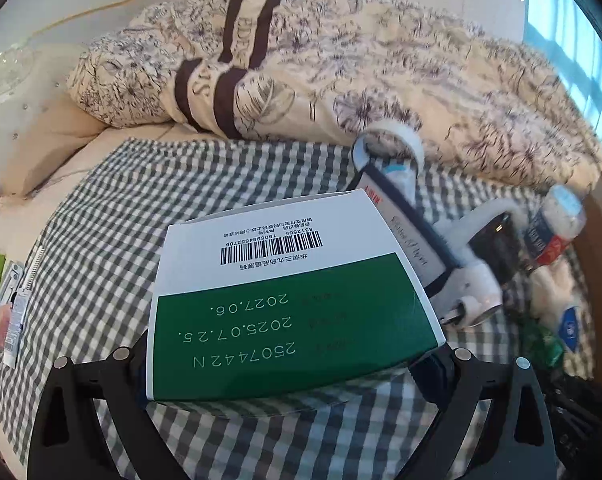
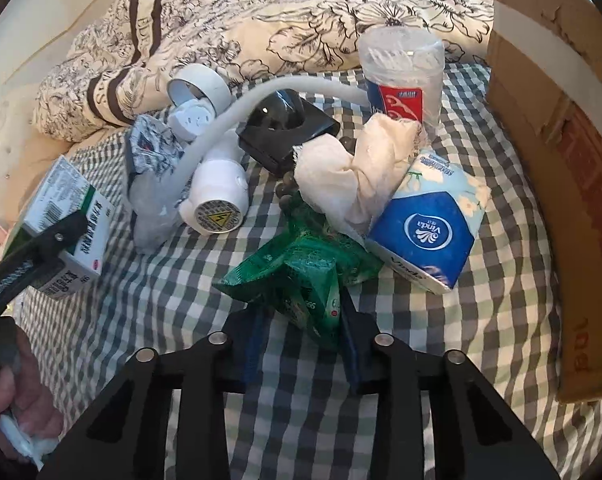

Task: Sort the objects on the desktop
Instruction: 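Lift the medicine box with the left gripper while the right gripper grasps the green snack bag, then carry the medicine box and green snack bag with both grippers to the cardboard box, then open both grippers to drop the medicine box and snack bag into the cardboard box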

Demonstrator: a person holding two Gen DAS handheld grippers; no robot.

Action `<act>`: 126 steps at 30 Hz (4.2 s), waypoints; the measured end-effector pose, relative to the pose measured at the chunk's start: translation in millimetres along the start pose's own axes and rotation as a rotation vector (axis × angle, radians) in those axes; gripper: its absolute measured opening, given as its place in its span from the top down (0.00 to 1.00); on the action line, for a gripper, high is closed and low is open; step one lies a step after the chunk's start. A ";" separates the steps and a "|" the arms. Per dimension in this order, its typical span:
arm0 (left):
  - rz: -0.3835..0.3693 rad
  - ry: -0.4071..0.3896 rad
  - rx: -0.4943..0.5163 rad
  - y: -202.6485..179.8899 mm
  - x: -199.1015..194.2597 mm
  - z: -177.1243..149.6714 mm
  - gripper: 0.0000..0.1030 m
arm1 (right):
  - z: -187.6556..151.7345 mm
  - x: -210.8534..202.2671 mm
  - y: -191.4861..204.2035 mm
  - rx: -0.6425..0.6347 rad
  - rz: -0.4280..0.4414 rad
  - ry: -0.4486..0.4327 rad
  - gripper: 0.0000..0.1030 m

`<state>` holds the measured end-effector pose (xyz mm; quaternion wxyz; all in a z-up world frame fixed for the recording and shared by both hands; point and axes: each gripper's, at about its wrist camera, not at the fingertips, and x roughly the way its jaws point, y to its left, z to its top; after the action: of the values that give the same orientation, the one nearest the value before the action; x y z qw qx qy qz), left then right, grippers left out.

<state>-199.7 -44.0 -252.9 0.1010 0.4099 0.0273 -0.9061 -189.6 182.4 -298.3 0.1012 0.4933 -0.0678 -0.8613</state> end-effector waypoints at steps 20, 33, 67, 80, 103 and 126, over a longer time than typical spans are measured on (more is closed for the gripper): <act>-0.084 -0.179 -0.037 12.4 -142.3 9.0 0.05 | -14.2 -153.8 18.4 -0.099 0.056 -0.255 0.73; -0.157 -0.330 0.000 -3.8 -248.4 7.9 0.05 | -16.6 -274.0 24.9 -0.140 0.044 -0.464 0.73; -0.442 -0.366 0.194 -213.5 -301.9 14.6 0.05 | 0.3 -388.6 -156.6 -0.061 -0.220 -0.614 0.73; -0.539 -0.268 0.322 -276.2 -253.1 54.9 0.05 | 34.9 -334.1 -188.4 -0.048 -0.195 -0.456 0.72; -0.594 0.167 0.470 -372.6 -126.4 60.1 0.04 | 58.7 -213.1 -231.9 -0.057 -0.186 -0.008 0.68; -0.618 0.012 0.363 -341.5 -185.7 86.2 0.00 | 50.4 -290.8 -196.8 -0.114 -0.244 -0.213 0.28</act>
<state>-213.9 308.4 -68.3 -0.2523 0.3988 -0.0107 -0.8816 -111.0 444.4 -72.5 0.0162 0.3974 0.0313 -0.9170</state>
